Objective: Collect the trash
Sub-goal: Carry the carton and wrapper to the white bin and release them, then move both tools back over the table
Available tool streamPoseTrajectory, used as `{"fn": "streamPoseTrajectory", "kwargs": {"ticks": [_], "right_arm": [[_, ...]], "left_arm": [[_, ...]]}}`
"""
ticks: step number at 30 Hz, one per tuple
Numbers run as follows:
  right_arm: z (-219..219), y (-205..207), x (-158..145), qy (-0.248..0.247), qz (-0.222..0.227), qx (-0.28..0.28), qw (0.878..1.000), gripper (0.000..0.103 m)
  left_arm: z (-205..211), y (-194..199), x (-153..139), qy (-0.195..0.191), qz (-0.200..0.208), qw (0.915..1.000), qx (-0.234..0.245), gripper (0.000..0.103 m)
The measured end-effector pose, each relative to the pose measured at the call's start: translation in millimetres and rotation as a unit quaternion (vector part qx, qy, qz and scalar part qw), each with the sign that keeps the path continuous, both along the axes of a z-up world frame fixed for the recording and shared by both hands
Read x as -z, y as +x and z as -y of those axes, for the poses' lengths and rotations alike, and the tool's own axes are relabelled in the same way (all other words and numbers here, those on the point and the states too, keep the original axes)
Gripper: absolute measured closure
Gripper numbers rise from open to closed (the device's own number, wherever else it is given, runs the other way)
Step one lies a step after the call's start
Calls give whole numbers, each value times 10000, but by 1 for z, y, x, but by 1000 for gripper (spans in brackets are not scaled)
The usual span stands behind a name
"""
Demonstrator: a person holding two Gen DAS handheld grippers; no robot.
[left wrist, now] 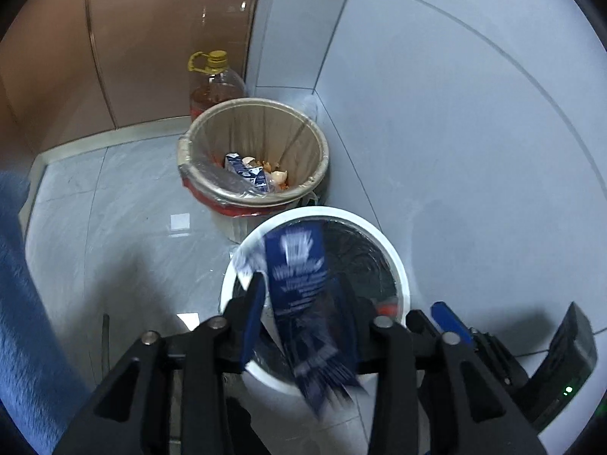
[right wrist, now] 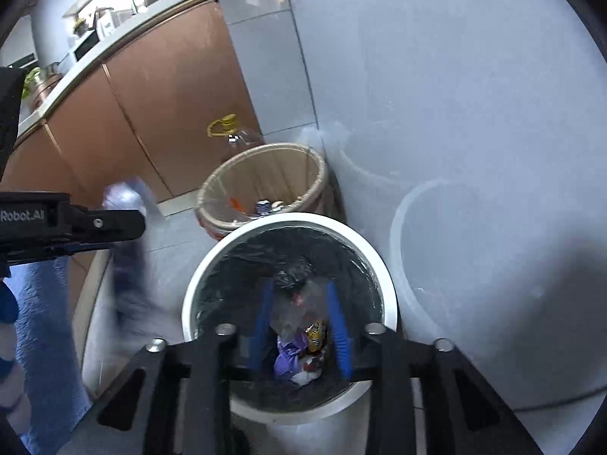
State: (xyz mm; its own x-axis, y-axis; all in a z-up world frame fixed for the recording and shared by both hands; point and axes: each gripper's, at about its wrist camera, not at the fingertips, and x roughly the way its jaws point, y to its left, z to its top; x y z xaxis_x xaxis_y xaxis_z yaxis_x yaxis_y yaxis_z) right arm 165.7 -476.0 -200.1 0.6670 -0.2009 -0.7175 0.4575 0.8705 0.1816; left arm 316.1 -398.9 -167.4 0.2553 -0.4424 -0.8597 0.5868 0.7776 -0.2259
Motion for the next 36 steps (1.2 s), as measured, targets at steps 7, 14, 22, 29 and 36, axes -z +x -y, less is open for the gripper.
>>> {"fn": "streamPoseTrajectory", "kwargs": {"ticks": [7,14,22,29,36], "right_arm": [[-3,-4,-2,-115,-9,73,9999,54],[-24,-18,-32,-88,352,-93,9993,46],[-75,-41,-106,-275,1089,-698,9912,45],[-130,-65,-158,-355,1596,-1380,9768,45],[-180,-87,-192,-455,1887,-1993,9605,43]], "left_arm": [[-5,0,-3,-344,-90,9994,-22,59],[-62,-21,-49,-602,551,9958,-403,59],[-160,-76,-107,-427,1325,9880,-666,59],[-253,-130,-140,-365,1757,9759,-1243,59],[-350,-183,-166,-327,2135,9587,-1849,59]]}}
